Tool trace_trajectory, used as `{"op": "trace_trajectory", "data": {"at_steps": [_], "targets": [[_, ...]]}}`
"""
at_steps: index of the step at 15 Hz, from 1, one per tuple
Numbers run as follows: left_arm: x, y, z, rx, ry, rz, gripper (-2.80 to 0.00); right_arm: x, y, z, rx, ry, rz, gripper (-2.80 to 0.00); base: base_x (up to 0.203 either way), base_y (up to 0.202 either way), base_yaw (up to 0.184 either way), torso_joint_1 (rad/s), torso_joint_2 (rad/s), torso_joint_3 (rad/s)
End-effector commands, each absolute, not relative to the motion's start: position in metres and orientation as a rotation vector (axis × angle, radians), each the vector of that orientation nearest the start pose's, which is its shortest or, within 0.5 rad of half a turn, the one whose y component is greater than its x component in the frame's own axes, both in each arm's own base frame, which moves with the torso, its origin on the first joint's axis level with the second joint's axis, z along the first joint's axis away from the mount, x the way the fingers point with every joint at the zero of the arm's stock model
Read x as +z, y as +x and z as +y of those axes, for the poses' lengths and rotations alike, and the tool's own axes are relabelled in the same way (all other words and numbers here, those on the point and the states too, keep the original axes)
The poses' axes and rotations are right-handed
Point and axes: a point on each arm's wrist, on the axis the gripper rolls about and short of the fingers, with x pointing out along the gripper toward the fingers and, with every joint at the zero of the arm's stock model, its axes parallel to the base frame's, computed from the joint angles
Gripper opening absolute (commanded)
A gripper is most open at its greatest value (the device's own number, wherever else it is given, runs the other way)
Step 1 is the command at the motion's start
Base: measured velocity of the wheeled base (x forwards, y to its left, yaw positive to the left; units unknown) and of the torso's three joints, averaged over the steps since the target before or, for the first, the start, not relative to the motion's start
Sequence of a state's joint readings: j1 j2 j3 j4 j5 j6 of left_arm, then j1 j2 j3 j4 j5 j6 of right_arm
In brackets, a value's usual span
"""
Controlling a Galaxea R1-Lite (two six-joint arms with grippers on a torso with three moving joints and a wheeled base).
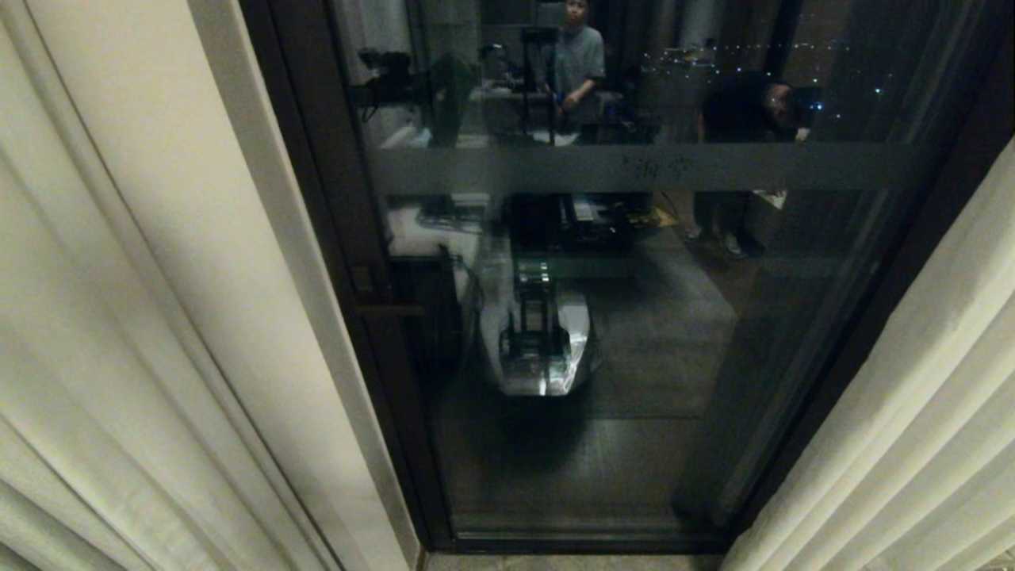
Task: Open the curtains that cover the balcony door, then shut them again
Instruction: Pull the inner curtains open on both sides
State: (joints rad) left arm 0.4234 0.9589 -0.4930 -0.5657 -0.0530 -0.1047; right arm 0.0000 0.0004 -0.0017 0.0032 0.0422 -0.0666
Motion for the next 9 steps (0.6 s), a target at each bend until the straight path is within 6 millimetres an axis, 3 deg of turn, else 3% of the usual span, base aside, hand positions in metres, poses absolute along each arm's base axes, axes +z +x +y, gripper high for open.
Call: {"op": "trace_trajectory", "data": {"at_steps": [1,5,9], "targets": [[0.232,0.101,0.038,0.283,-0.080,-0.099,-2.80,0.076,-0.023,0.001,0.043,-0.067,0.002,-2.80,0.000,0.000,0.000,0.000,0.00,0.000],[0.207,0.098,0.032,0.160,-0.071,-0.021,-2.80,0.076,-0.023,0.001,0.043,-0.067,0.002,-2.80,0.000,0.000,0.000,0.000,0.00,0.000],[0.159,0.090,0.015,-0.008,-0.048,0.128,-2.80,0.076,-0.023,0.001,0.043,-0.067,0.002,-2.80,0.000,0.000,0.000,0.000,0.00,0.000]]}}
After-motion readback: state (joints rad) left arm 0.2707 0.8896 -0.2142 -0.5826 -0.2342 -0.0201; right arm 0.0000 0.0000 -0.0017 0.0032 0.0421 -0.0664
